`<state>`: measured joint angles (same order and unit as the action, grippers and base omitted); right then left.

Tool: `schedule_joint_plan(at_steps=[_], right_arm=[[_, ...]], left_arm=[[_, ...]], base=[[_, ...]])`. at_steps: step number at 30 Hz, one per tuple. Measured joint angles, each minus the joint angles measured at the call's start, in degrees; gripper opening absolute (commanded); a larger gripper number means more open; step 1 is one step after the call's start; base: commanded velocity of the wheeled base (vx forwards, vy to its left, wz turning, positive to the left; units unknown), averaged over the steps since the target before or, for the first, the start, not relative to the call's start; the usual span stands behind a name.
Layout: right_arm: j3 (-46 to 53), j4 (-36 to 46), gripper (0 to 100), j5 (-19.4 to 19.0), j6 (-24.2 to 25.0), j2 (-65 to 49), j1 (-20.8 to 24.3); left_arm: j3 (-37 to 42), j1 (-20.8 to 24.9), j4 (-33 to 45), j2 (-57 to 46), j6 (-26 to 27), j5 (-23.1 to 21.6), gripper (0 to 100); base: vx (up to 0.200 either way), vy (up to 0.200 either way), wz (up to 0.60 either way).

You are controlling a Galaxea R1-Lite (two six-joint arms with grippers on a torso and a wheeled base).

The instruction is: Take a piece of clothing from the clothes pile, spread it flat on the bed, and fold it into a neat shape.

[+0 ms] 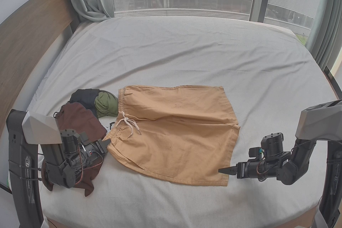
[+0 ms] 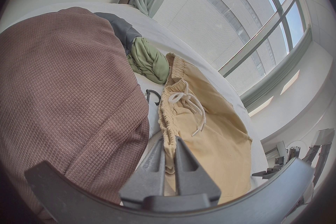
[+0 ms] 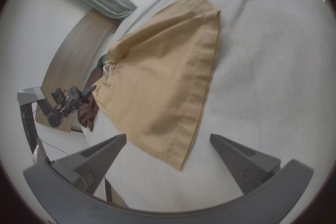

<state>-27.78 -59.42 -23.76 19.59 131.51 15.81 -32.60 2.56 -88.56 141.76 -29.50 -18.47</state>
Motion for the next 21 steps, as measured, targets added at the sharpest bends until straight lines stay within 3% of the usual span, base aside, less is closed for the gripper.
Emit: schedule_joint_plan(at_steps=[21], right_arm=[[1.2,-0.6,100,2.2,0.5,4.4,4.1]], left_arm=[[-0.2,-0.1,0.0,-0.1,0.0,-0.1,0]], base=[[0.000,0.000,0.00]])
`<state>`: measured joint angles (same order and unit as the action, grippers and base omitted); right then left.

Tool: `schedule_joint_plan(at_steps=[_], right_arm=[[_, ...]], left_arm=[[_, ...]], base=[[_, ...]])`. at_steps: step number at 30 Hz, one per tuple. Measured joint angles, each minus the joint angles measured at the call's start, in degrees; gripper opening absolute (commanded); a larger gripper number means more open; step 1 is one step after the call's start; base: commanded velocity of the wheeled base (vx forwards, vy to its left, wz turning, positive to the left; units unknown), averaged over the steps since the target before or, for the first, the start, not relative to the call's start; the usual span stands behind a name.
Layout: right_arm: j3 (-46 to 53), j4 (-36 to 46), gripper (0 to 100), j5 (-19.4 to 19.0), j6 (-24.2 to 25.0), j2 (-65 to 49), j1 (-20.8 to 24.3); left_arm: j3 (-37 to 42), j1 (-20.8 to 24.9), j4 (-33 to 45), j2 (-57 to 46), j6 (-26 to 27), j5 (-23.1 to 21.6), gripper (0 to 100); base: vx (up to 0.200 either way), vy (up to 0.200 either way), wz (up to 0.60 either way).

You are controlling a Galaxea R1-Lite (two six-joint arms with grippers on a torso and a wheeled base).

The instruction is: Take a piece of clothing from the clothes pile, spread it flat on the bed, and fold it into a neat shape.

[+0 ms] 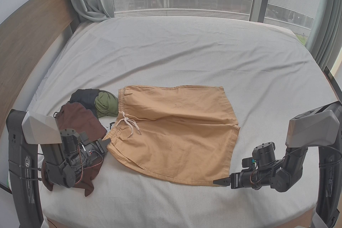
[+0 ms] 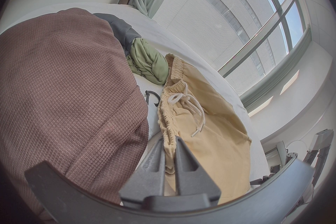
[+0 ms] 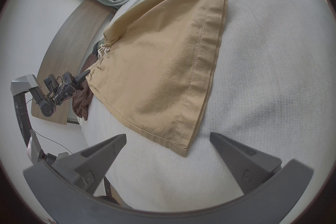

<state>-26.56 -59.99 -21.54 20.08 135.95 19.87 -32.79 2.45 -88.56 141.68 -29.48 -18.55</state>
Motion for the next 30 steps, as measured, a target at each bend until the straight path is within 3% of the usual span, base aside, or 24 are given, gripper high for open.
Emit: schedule_joint_plan(at_steps=[17,18,30], right_arm=[[-0.8,-2.7,100,-0.1,5.1,0.5,2.2],[-0.8,-2.7,0,-0.1,5.1,0.5,2.3],[-0.7,-2.7,0,0.4,5.2,0.6,2.0]], left_arm=[[0.0,0.0,0.0,0.0,0.0,0.0,0],[0.0,0.0,0.0,0.0,0.0,0.0,0],[0.0,0.0,-0.1,0.0,0.1,0.0,0]], base=[[0.000,0.000,0.00],[0.000,0.000,0.00],[0.000,0.000,0.00]])
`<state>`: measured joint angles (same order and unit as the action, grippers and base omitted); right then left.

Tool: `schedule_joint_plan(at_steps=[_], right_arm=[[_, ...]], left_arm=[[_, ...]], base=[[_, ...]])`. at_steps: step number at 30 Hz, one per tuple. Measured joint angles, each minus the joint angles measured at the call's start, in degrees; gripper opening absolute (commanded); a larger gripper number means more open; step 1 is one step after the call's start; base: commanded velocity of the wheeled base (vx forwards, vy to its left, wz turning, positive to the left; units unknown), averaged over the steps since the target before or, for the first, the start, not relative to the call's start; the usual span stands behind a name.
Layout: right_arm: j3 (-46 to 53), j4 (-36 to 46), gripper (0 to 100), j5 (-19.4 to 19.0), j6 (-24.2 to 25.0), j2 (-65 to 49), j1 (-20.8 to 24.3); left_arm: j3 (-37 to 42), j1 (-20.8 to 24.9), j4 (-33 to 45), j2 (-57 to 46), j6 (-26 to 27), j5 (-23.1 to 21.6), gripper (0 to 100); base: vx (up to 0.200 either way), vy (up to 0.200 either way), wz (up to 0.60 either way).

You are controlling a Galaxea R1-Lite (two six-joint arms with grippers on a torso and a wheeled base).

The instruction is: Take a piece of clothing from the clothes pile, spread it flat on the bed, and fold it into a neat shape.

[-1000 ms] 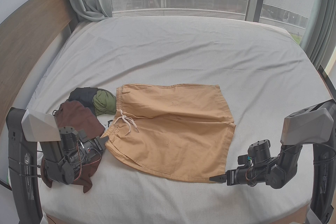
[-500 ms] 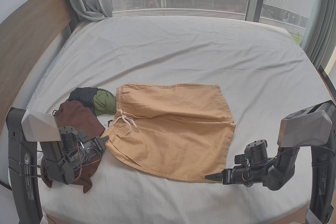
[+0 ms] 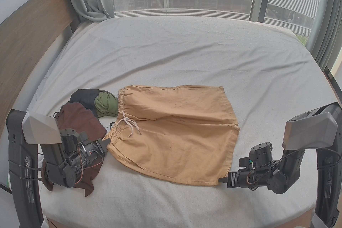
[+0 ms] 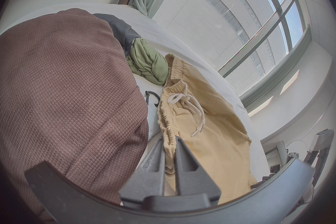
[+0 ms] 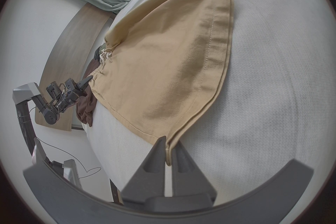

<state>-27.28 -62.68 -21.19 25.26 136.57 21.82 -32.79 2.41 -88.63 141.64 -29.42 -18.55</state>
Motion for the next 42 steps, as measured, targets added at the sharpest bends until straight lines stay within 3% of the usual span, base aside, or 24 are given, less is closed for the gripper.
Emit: schedule_joint_plan(at_steps=[11,20,35,42], right_arm=[[1.5,0.3,0,0.1,-0.1,-1.3,-0.7],[7.2,0.0,0,0.1,-0.5,-5.2,-1.5],[14.4,-0.9,0,0.1,-2.2,-8.0,-2.2],[18.0,-5.7,0,0.1,-3.3,-7.9,-2.5]], left_arm=[[1.6,1.0,-0.1,-0.6,0.0,-0.5,0],[8.3,2.8,0.0,-4.0,0.5,-3.8,0],[15.9,1.8,0.0,-5.4,7.0,-5.6,0],[19.2,1.5,0.0,-5.5,9.2,-7.2,0]], base=[[0.000,0.000,0.00],[0.000,0.000,0.00],[0.000,0.000,0.00],[0.000,0.000,0.00]])
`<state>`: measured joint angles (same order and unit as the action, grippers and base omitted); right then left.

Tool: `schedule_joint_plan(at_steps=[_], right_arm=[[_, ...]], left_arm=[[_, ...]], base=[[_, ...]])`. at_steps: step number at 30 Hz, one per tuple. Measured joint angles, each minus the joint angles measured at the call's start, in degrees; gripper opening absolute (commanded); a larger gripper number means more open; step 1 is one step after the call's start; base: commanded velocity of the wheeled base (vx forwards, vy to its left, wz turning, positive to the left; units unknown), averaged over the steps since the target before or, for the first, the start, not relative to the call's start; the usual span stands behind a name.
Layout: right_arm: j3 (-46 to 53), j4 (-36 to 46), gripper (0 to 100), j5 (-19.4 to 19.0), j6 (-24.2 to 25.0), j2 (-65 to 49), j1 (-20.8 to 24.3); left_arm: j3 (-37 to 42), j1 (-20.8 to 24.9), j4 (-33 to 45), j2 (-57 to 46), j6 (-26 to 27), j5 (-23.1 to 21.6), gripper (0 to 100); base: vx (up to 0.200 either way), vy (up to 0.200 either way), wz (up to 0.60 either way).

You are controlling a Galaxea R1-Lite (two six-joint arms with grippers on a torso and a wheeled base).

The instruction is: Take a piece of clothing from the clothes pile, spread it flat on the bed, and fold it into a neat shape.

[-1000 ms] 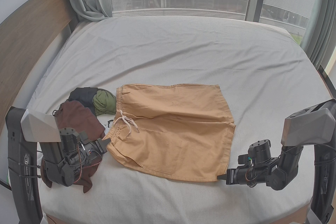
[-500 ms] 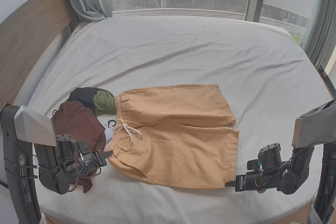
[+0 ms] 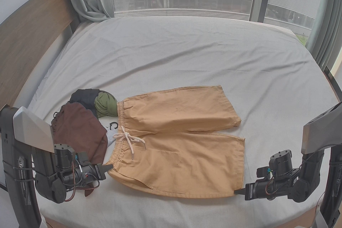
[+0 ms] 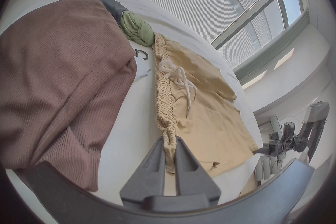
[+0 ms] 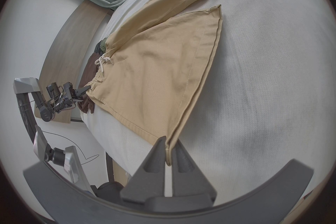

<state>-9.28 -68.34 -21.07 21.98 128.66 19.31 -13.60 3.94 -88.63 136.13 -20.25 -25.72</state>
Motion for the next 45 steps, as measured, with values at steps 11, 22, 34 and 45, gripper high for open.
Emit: schedule_joint_plan(at_steps=[11,22,34,45], right_arm=[[3.4,-1.4,0,0.0,-1.7,0.0,-0.2],[5.5,-1.5,0,0.0,-3.8,0.0,-0.3],[8.2,-4.2,0,0.0,-4.6,-0.2,-1.0],[8.3,-11.1,0,-0.2,-3.8,0.0,-1.1]], left_arm=[[4.2,-0.9,0.0,-0.2,2.7,-2.6,0],[9.2,-0.9,0.0,-0.2,5.3,-4.7,0],[12.4,-1.9,0.1,-0.9,7.8,-6.4,0],[12.4,-2.1,0.0,-2.8,8.2,-7.4,0]], base=[[0.000,0.000,0.00],[0.000,0.000,0.00],[0.000,0.000,0.00],[0.000,0.000,0.00]])
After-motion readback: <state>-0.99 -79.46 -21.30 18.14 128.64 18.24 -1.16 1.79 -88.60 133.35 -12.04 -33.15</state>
